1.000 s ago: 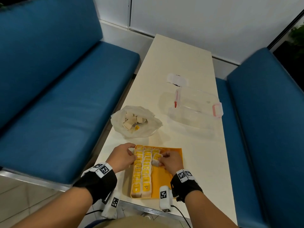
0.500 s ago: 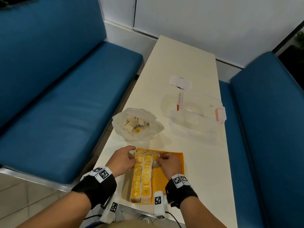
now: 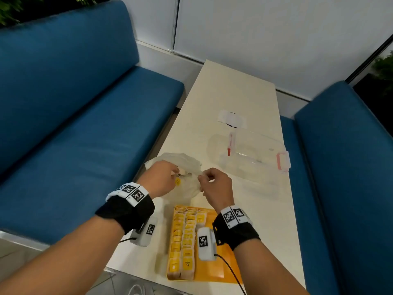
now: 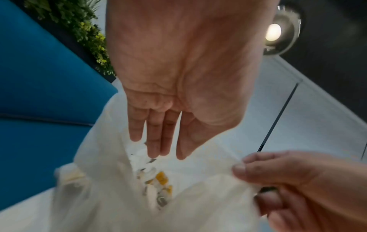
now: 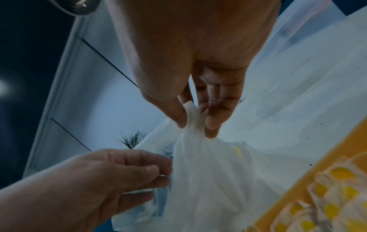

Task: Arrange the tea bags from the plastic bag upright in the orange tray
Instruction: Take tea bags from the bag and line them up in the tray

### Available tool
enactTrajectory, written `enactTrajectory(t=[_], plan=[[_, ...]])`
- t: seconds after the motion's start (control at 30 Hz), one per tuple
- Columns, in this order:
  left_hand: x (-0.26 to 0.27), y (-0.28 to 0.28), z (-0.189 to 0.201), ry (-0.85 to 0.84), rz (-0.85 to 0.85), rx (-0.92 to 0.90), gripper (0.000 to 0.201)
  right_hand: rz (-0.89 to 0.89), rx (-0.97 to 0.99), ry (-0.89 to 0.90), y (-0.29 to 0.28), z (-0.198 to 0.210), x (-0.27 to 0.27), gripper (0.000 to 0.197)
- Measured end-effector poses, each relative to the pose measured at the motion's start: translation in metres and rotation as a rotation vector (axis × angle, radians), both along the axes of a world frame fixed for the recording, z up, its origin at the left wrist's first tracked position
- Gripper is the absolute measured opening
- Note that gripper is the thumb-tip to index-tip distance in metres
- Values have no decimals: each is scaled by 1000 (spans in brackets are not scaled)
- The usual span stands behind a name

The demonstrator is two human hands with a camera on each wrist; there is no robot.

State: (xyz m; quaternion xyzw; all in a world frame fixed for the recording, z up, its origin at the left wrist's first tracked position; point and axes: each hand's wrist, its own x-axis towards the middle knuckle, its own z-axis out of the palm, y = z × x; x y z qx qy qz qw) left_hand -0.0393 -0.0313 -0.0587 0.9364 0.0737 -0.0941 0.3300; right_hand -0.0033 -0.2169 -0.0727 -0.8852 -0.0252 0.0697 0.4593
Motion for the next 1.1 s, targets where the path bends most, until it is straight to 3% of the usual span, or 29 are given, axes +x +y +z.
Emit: enactTrajectory(t=[0.03, 0.13, 0.2, 0.43, 0.6, 0.67, 0.7, 0.8, 0.97, 1.1], plan=[[2, 2, 1, 7, 8, 21, 30, -13, -5, -33, 2, 0, 3, 3], [5, 9, 4, -26, 68, 74, 40, -71, 48, -151, 3, 15, 13, 14], [7, 9, 5, -29, 22, 112, 46, -52, 40, -170, 4, 19, 20, 12], [56, -11, -8, 90, -416, 341, 55, 48, -57, -129, 5, 16, 26, 7], [88, -24, -19, 134, -656, 567, 31, 100, -132, -116, 2, 18, 27, 7], [110, -20, -53, 122, -647, 583, 46, 114, -153, -126, 0, 18, 25, 6], [118, -19, -71, 145, -606, 593, 44, 117, -155, -130, -2, 18, 25, 6], [128, -17, -95, 129, -577, 611, 16, 120, -158, -121, -6, 17, 21, 8], [138, -17, -132, 54, -517, 572, 51, 102, -155, -94, -15, 13, 20, 14], [139, -16, -143, 23, -469, 523, 64, 91, -148, -80, -18, 11, 20, 13]])
